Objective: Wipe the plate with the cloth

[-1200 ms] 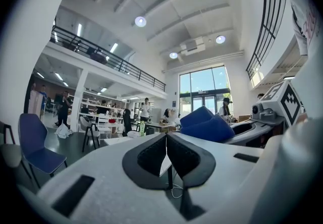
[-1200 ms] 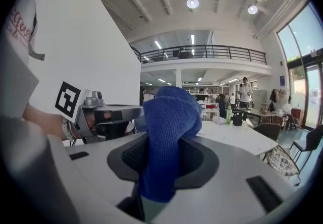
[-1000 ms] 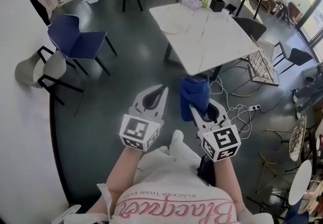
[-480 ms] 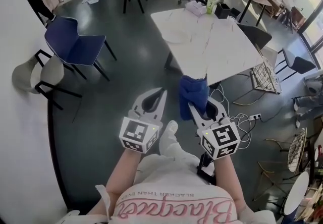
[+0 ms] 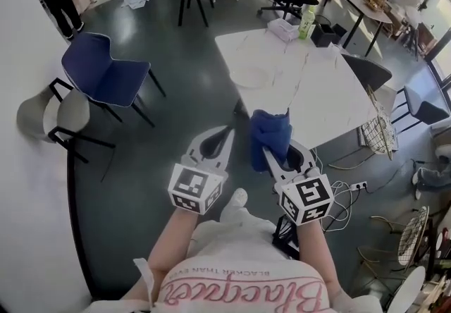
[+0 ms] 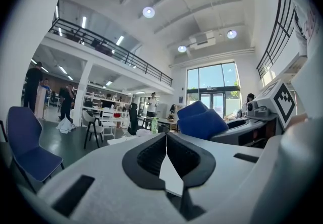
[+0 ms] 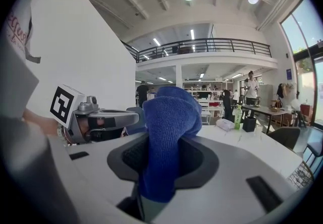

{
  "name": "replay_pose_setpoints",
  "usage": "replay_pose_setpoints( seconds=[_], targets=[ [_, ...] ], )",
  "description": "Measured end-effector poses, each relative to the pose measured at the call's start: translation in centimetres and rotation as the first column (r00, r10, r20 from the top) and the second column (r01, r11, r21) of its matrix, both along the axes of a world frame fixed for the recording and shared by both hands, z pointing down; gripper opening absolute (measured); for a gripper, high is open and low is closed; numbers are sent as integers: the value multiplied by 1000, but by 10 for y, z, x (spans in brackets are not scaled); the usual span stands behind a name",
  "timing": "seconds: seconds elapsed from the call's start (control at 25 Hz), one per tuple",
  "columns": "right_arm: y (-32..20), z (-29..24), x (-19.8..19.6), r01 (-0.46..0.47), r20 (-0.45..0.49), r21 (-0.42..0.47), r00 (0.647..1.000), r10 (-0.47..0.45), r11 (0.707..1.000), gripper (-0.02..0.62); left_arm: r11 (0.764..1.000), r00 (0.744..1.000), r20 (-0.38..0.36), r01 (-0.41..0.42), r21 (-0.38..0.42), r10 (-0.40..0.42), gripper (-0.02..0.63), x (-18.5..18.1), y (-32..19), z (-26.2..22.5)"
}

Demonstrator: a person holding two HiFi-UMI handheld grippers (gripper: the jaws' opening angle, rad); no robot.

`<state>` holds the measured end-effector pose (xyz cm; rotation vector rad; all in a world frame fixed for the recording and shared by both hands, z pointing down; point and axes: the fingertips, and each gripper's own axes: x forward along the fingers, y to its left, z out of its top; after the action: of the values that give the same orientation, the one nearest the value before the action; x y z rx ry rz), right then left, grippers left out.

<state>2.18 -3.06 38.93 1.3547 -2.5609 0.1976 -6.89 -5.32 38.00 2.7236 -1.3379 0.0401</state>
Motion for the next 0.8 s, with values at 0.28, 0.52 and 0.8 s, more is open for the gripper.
replay_pose_setpoints(
  seconds=[0.28, 0.52, 0.8],
  targets=[
    [-78, 6, 23, -18, 16, -14, 1000, 18, 1000, 123, 994, 998, -64, -25, -108, 19, 3, 22, -78, 16],
    [-116, 14, 34, -24, 33, -38, 999, 25, 999, 123, 990, 996, -87, -18, -137, 7, 30, 31, -117, 24],
    [-147, 23, 38, -31, 52, -71, 998, 35, 997, 123, 966, 996, -67, -81, -246, 67, 218, 42, -146, 41]
  ],
)
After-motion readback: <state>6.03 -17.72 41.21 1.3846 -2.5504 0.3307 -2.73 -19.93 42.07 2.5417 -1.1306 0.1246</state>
